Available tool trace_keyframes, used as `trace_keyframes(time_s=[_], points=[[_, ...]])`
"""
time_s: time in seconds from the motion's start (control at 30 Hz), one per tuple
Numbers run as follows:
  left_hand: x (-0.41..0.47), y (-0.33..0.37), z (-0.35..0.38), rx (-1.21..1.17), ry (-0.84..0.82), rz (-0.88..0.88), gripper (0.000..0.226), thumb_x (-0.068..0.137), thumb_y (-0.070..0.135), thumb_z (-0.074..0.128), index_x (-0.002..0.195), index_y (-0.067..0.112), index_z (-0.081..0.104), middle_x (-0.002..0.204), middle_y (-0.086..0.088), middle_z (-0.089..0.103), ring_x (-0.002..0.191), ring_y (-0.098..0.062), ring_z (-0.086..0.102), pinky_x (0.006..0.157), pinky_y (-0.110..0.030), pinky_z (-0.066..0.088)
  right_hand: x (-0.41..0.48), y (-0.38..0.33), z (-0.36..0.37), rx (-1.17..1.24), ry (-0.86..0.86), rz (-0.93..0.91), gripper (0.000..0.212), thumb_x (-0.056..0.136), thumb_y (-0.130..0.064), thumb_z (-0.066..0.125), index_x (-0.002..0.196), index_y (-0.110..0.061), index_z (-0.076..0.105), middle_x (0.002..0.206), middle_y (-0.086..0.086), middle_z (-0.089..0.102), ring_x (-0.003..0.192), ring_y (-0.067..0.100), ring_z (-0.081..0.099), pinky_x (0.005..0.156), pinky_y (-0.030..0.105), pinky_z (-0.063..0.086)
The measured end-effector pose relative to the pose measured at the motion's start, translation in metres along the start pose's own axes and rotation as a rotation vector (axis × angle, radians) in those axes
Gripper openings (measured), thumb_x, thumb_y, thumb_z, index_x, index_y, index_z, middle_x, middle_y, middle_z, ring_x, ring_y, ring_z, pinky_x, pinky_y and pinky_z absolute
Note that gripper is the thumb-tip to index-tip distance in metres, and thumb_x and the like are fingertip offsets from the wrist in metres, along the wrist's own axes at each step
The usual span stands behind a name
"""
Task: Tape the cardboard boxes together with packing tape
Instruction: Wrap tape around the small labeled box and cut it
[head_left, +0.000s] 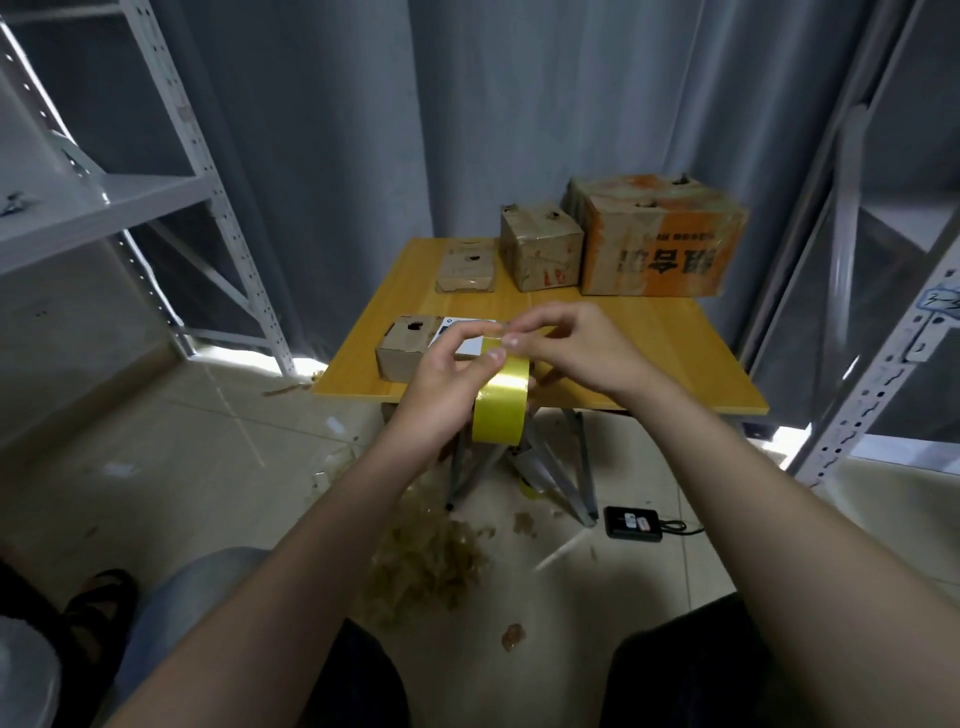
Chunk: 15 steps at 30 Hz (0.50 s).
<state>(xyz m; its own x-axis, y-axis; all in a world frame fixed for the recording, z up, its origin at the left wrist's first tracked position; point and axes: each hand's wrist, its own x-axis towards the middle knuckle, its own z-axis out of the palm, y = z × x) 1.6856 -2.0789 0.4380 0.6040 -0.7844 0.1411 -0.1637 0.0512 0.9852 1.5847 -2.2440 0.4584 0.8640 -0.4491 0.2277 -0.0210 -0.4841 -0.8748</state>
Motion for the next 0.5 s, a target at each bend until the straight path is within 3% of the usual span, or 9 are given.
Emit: trace_keyframes(time_s=[0.1, 0.17, 0.27, 0.33, 0.4, 0.5], points=[[-0.005, 0.005, 0.004, 0.049, 0.046, 0.046, 0.02, 0.103, 0.024, 0.063, 0.122, 0.032, 0.063, 0.095, -0.016, 0.079, 0.092, -0.038, 0.076, 0.094, -0.062, 0.056, 0.0, -0.005, 0.007, 0.06, 0.127, 0.023, 0.007, 0.088, -0.025, 0.082, 0.081, -0.026, 0.081, 0.108, -0.009, 0.073, 0.103, 0.017, 0.068, 0.092, 0.052, 0.055], [-0.007, 0.007, 0.006, 0.047, 0.074, 0.038, 0.02, 0.103, 0.027, 0.064, 0.121, 0.035, 0.064, 0.098, -0.021, 0.078, 0.096, -0.046, 0.072, 0.092, -0.066, 0.055, -0.002, -0.008, 0.012, 0.006, 0.168, -0.004, 0.01, 0.09, -0.022, 0.08, 0.081, -0.024, 0.079, 0.11, -0.009, 0.068, 0.107, 0.014, 0.064, 0.093, 0.044, 0.053], [-0.008, 0.008, 0.012, 0.023, 0.129, 0.015, 0.025, 0.102, 0.03, 0.065, 0.126, 0.035, 0.064, 0.103, -0.02, 0.076, 0.101, -0.046, 0.071, 0.095, -0.066, 0.053, -0.007, -0.012, 0.018, -0.116, 0.218, -0.125, 0.012, 0.093, -0.017, 0.076, 0.081, -0.02, 0.074, 0.108, -0.008, 0.06, 0.097, 0.004, 0.06, 0.088, 0.025, 0.049], [-0.011, 0.009, 0.015, -0.015, 0.184, 0.016, 0.036, 0.096, 0.035, 0.07, 0.13, 0.04, 0.057, 0.106, -0.02, 0.075, 0.1, -0.047, 0.07, 0.095, -0.066, 0.053, -0.012, -0.015, 0.021, -0.164, 0.264, -0.204, 0.011, 0.094, -0.014, 0.074, 0.084, -0.011, 0.073, 0.107, -0.002, 0.058, 0.092, 0.007, 0.059, 0.082, 0.024, 0.05], [-0.013, 0.009, 0.016, -0.061, 0.226, 0.044, 0.039, 0.086, 0.042, 0.072, 0.118, 0.051, 0.05, 0.109, -0.024, 0.072, 0.095, -0.054, 0.068, 0.089, -0.071, 0.054, -0.015, -0.017, 0.023, -0.177, 0.307, -0.24, 0.01, 0.094, -0.01, 0.074, 0.087, -0.003, 0.073, 0.107, 0.005, 0.058, 0.092, 0.018, 0.06, 0.08, 0.03, 0.051], [-0.012, 0.008, 0.015, -0.042, 0.23, 0.102, 0.026, 0.086, 0.043, 0.071, 0.102, 0.045, 0.05, 0.099, -0.034, 0.066, 0.077, -0.051, 0.067, 0.071, -0.067, 0.058, -0.017, -0.018, 0.025, -0.182, 0.345, -0.259, 0.009, 0.095, -0.009, 0.072, 0.089, -0.002, 0.071, 0.106, 0.006, 0.057, 0.092, 0.019, 0.059, 0.079, 0.025, 0.051]])
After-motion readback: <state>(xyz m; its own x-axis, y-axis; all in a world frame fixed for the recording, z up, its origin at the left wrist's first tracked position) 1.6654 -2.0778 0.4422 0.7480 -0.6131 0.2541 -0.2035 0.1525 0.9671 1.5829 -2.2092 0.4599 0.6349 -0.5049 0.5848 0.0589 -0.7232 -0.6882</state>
